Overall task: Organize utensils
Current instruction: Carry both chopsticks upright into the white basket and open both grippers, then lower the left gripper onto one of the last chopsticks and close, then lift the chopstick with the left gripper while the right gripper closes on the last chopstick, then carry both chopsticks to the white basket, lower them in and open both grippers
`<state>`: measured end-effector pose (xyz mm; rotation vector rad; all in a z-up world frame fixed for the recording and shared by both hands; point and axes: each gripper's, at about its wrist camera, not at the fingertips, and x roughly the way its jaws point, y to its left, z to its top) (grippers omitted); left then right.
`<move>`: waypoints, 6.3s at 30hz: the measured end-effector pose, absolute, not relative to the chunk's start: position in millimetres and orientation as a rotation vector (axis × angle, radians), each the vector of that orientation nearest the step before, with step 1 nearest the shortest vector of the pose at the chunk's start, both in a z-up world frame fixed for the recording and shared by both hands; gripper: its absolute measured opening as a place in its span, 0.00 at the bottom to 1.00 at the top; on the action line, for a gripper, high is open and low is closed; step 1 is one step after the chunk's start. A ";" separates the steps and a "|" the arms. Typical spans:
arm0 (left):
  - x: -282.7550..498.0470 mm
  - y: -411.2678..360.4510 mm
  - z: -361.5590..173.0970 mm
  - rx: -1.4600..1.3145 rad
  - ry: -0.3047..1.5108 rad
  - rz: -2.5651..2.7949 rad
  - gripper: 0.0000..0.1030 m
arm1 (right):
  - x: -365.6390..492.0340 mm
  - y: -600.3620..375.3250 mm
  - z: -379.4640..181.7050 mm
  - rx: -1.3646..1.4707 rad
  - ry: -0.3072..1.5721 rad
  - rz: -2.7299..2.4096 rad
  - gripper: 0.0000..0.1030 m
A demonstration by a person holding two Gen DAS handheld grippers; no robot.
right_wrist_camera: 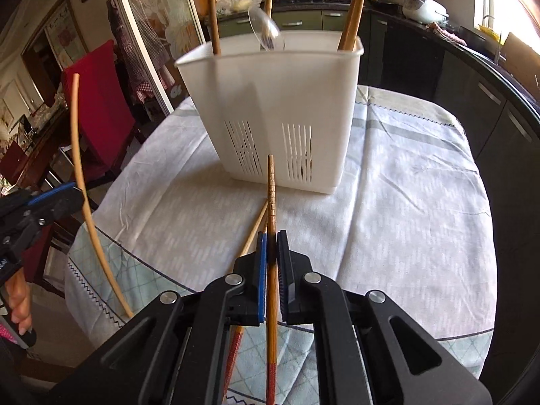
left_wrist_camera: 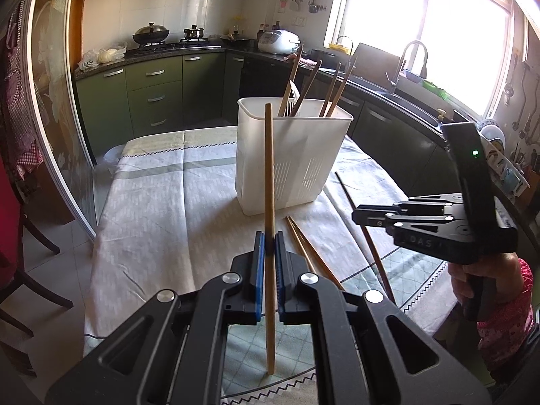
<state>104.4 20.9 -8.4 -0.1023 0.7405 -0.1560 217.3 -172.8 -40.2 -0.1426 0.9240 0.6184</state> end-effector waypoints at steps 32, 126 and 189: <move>85.4 10.5 13.1 -0.067 0.684 -0.189 0.05 | 157.9 -195.8 0.8 -0.092 0.781 0.685 0.07; 169.2 -18.1 -53.2 -0.140 0.995 -0.118 0.08 | 197.9 -262.0 -55.7 0.116 0.903 0.639 0.43; 210.8 50.1 -97.6 -0.233 1.223 0.126 0.16 | 160.1 -208.6 -12.7 -0.082 0.790 0.662 0.06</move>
